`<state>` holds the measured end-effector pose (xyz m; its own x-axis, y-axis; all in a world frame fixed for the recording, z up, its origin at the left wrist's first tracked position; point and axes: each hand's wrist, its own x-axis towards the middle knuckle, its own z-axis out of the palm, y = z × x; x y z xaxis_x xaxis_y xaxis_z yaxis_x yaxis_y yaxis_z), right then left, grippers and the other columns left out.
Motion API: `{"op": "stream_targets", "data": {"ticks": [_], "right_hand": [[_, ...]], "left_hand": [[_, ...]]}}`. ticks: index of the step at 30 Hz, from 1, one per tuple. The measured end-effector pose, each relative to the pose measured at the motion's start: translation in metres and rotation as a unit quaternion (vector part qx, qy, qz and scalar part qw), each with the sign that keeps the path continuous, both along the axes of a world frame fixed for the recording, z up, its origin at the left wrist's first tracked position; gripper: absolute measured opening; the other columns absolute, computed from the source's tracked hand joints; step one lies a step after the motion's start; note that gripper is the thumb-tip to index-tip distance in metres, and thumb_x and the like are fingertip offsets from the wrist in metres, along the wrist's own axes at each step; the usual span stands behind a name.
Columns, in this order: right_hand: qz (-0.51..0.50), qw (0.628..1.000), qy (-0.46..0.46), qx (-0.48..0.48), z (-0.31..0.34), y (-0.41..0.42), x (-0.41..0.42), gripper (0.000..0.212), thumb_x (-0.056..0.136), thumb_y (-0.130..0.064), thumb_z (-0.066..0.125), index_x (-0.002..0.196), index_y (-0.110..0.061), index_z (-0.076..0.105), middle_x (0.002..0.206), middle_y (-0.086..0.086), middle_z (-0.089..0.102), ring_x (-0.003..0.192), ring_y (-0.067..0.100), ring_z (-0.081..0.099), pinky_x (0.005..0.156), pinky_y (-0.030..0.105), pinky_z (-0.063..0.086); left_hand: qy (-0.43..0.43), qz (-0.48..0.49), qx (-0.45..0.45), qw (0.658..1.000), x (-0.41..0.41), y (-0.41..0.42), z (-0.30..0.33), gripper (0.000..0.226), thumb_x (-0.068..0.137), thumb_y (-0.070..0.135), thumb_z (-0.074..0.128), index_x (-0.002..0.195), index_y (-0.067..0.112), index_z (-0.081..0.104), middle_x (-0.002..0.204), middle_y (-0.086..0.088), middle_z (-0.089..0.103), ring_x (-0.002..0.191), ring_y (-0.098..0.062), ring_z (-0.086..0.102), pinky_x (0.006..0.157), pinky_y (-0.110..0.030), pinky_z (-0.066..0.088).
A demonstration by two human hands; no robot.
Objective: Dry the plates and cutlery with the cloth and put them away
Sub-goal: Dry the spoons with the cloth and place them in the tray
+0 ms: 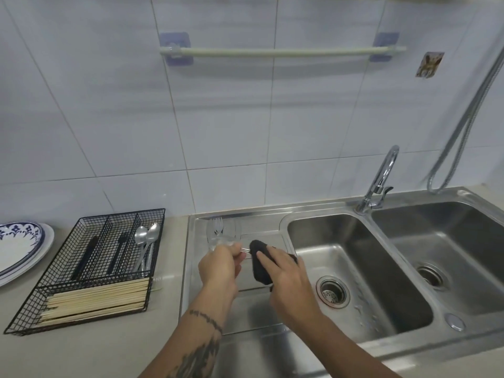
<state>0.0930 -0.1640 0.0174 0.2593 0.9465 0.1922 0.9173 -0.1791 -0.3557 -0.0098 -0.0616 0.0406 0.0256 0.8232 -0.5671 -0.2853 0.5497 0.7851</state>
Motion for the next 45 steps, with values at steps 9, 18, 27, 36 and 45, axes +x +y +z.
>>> {"op": "stream_targets", "data": {"ticks": [9,18,27,36,45], "right_hand": [[0.035,0.995,0.005,0.098,0.008,0.001,0.011,0.070,0.065,0.004,0.069,0.131,-0.019,0.060,0.124,0.001,0.061,0.112,0.026,0.055,0.098,0.044,0.046],[-0.032,0.975,0.208,0.078,0.019,-0.003,0.037,0.059,0.066,0.006,0.043,0.102,-0.034,0.068,0.095,-0.012,0.065,0.085,0.016,0.060,0.076,0.036,0.053],[-0.035,0.973,0.212,0.089,0.024,0.001,0.036,0.055,0.070,0.012,0.045,0.100,-0.029,0.067,0.096,-0.009,0.061,0.080,0.022,0.059,0.071,0.037,0.054],[0.026,0.985,-0.125,0.120,0.007,-0.008,0.017,0.075,0.058,-0.002,0.069,0.130,-0.018,0.059,0.128,0.000,0.061,0.122,0.025,0.055,0.109,0.055,0.035],[0.002,0.990,-0.110,0.088,0.010,-0.009,0.013,0.079,0.058,0.000,0.070,0.135,-0.014,0.058,0.135,0.004,0.061,0.130,0.028,0.052,0.113,0.058,0.030]], "left_hand": [[-0.090,-0.039,-0.018,0.995,0.001,-0.011,0.005,0.014,0.084,-0.006,0.059,0.094,0.001,0.066,0.060,-0.005,0.069,0.057,-0.016,0.070,0.063,-0.032,0.057],[-0.094,-0.170,0.142,0.971,-0.015,-0.010,0.006,0.012,0.092,0.000,0.066,0.094,0.011,0.070,0.093,-0.011,0.072,0.085,-0.022,0.070,0.076,-0.034,0.057],[0.142,-0.143,0.280,0.939,-0.019,-0.010,0.000,0.026,0.098,0.015,0.061,0.090,0.034,0.077,0.083,0.014,0.077,0.067,0.001,0.064,0.061,-0.016,0.049],[0.181,-0.078,0.210,0.958,-0.011,-0.016,0.000,0.021,0.089,0.010,0.061,0.090,0.022,0.077,0.075,0.003,0.075,0.065,-0.014,0.072,0.062,-0.033,0.062],[0.096,-0.060,0.134,0.984,-0.013,-0.014,0.004,0.018,0.093,0.005,0.062,0.087,0.020,0.070,0.089,-0.007,0.073,0.076,-0.022,0.072,0.060,-0.025,0.056]]}}
